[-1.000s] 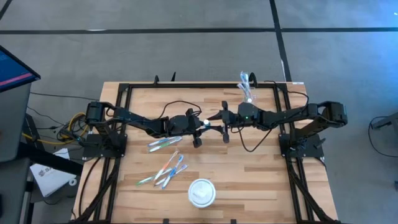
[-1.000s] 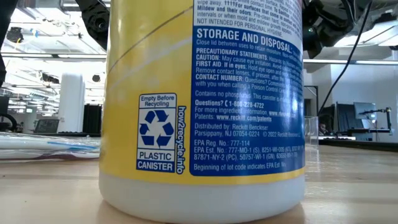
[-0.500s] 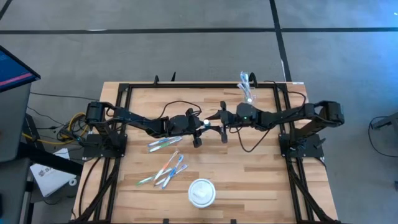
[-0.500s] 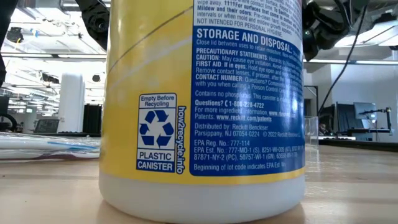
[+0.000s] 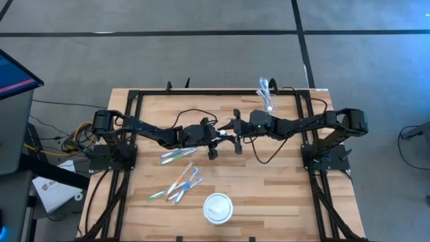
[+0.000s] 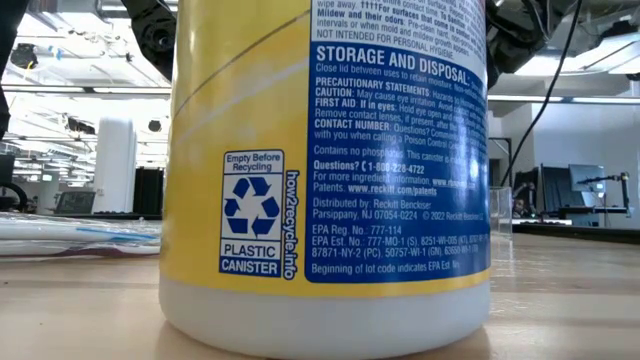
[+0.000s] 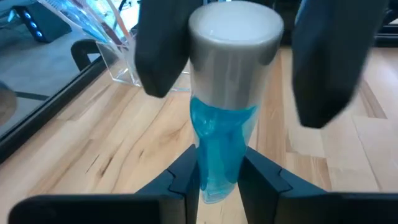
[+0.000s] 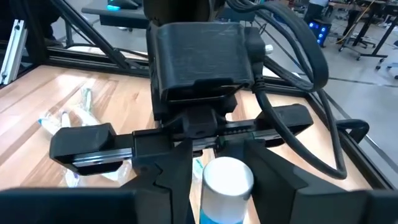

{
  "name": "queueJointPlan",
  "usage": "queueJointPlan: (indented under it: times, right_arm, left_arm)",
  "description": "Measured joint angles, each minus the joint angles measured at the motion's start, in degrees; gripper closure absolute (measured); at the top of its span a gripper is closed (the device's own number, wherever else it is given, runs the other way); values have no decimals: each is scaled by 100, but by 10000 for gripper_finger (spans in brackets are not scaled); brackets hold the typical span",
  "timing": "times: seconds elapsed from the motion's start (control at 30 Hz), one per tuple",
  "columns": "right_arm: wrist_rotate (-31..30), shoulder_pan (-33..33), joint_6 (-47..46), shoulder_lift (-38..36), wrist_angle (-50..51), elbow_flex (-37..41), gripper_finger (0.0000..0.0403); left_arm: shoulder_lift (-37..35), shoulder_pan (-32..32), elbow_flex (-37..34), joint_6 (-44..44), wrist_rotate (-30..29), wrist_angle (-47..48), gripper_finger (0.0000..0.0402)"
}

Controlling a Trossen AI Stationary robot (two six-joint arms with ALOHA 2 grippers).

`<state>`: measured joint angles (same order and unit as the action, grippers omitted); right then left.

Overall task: Pick & Place toothbrushing station
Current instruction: Put the blue mouthwash into the transparent organizer

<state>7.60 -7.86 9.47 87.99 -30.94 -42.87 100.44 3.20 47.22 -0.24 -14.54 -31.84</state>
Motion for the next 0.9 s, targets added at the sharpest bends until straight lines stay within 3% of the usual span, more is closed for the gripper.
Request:
queueJointPlan:
  times: [0.37,0.63,0.9]
  right_arm:
    - [0,-2,16,33,65,2,318]
    - [2,0,62,33,63,4,318]
    - [1,-4,66,-109,202,7,318]
  left_arm:
    - [0,-20,0,8,-5,-8,321]
    - [0,-20,0,8,-5,-8,318]
    - [-4,-20,2,-8,7,-67,283]
